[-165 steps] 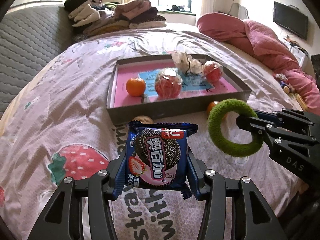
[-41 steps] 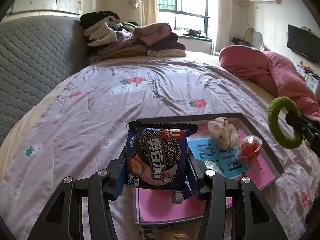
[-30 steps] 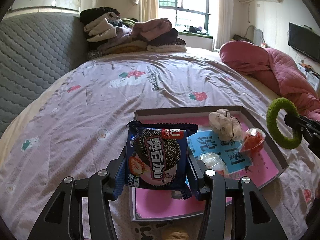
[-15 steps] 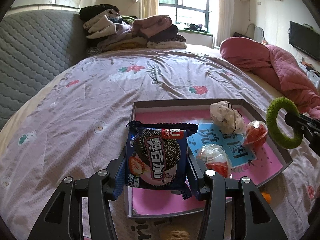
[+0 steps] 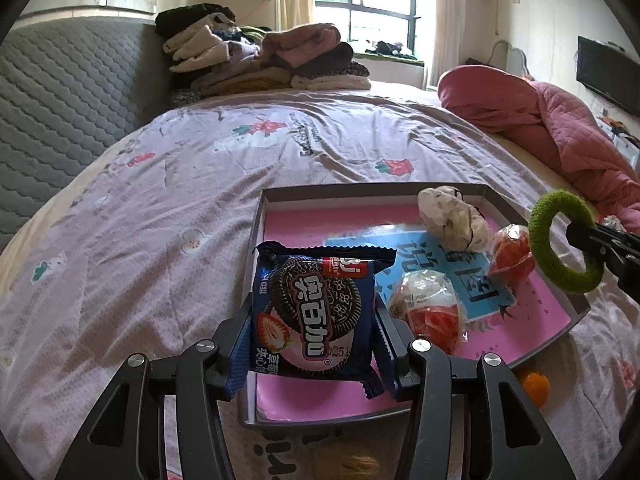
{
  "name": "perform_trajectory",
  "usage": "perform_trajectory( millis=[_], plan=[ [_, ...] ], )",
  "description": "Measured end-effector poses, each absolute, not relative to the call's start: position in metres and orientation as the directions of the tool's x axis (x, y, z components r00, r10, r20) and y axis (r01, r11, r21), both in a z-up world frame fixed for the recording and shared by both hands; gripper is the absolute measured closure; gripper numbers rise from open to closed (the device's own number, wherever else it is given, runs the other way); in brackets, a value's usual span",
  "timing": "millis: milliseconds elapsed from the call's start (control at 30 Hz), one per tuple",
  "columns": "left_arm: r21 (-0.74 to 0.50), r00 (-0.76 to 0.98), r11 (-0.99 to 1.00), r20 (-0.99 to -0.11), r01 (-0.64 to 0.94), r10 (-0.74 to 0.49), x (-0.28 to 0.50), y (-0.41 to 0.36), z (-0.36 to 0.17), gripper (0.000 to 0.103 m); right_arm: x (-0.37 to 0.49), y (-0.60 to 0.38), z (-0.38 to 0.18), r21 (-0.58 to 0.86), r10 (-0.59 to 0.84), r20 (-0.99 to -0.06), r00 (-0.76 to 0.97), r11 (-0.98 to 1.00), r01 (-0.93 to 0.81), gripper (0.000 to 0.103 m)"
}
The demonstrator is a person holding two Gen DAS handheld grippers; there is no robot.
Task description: Organize objects
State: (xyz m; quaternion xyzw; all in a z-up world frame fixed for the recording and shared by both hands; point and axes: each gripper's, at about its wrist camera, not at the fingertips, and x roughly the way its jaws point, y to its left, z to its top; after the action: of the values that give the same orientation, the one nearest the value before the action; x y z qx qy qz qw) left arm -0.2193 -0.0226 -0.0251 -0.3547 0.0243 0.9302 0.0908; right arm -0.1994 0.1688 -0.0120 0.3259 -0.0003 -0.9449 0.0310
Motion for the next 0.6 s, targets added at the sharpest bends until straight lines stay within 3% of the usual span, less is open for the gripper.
perform_trajectory(
  millis=[600],
  plan=[
    [-0.009, -0.706, -0.98, -0.692, -0.198, 0.149, -0.22, -0.014, -0.041, 0.05, -0.201, 0.171, -0.018, 0.035, -0.065, -0.633, -0.772, -0.998, 0.056, 0.087]
  ],
)
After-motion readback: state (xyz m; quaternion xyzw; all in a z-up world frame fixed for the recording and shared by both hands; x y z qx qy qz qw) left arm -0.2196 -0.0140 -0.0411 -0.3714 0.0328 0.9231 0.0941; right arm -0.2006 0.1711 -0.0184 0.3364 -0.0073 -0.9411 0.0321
